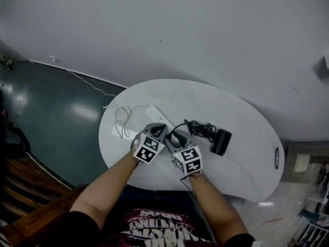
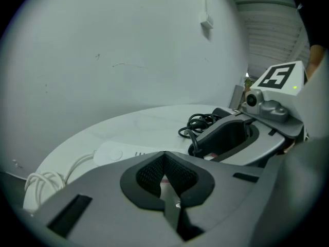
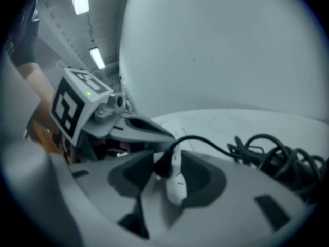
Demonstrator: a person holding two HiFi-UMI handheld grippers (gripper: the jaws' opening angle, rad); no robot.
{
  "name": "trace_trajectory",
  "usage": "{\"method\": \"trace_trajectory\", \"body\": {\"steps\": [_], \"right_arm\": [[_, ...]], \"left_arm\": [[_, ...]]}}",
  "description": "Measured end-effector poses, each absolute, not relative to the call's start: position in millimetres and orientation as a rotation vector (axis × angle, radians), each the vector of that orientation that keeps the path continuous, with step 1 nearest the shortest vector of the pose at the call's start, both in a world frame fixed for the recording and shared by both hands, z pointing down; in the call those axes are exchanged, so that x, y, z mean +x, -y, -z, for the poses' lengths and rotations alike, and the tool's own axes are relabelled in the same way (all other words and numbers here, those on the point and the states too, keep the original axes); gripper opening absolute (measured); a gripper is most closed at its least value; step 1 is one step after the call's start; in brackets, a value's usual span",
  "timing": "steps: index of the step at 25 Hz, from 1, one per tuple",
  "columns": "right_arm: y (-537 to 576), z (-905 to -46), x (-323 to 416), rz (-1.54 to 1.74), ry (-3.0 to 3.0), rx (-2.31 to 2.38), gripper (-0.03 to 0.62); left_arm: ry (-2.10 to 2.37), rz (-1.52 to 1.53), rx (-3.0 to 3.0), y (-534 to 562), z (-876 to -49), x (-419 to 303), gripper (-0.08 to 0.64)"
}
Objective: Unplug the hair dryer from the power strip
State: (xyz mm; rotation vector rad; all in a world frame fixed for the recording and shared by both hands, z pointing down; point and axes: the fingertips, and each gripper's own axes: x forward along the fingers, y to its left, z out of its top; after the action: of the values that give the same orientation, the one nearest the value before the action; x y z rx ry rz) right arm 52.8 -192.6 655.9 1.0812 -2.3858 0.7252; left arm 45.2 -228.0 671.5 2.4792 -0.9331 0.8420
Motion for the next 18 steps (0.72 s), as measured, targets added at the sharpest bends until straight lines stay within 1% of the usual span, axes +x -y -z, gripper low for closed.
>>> {"method": "trace_trajectory", "body": {"steps": [2, 3, 8, 10, 14, 18], "right_arm": [[193.9, -658.5, 46.7, -0.699, 2.354, 1.066, 0.182], [193.7, -658.5, 44.1, -0.678, 2.34, 1.056, 0.159], [187.0, -657.2, 49.6, -0.642, 2.324, 1.037, 0.123], [186.4, -644.7, 55.5, -0.547, 2.371, 1.048, 0.121], [188.3, -621.1, 64.0, -0.232, 2.454, 1.022, 0.12], [190.3, -633.0, 69.2, -0.127, 2.479, 0.967, 0.121]], "left_arm": [[0.95, -0.833, 2.451, 230.2, -673.2, 40.7, 0.017], [0.954, -0.82, 2.446, 231.5, -672.0, 39.1, 0.017], [0.941, -0.833, 2.476, 230.0, -673.4, 40.6, 0.017], [0.924, -0.853, 2.484, 227.2, -671.4, 42.6, 0.018], [0.908, -0.859, 2.541, 224.3, -663.5, 51.5, 0.018], [0.858, -0.887, 2.562, 218.6, -668.0, 61.9, 0.017]]}}
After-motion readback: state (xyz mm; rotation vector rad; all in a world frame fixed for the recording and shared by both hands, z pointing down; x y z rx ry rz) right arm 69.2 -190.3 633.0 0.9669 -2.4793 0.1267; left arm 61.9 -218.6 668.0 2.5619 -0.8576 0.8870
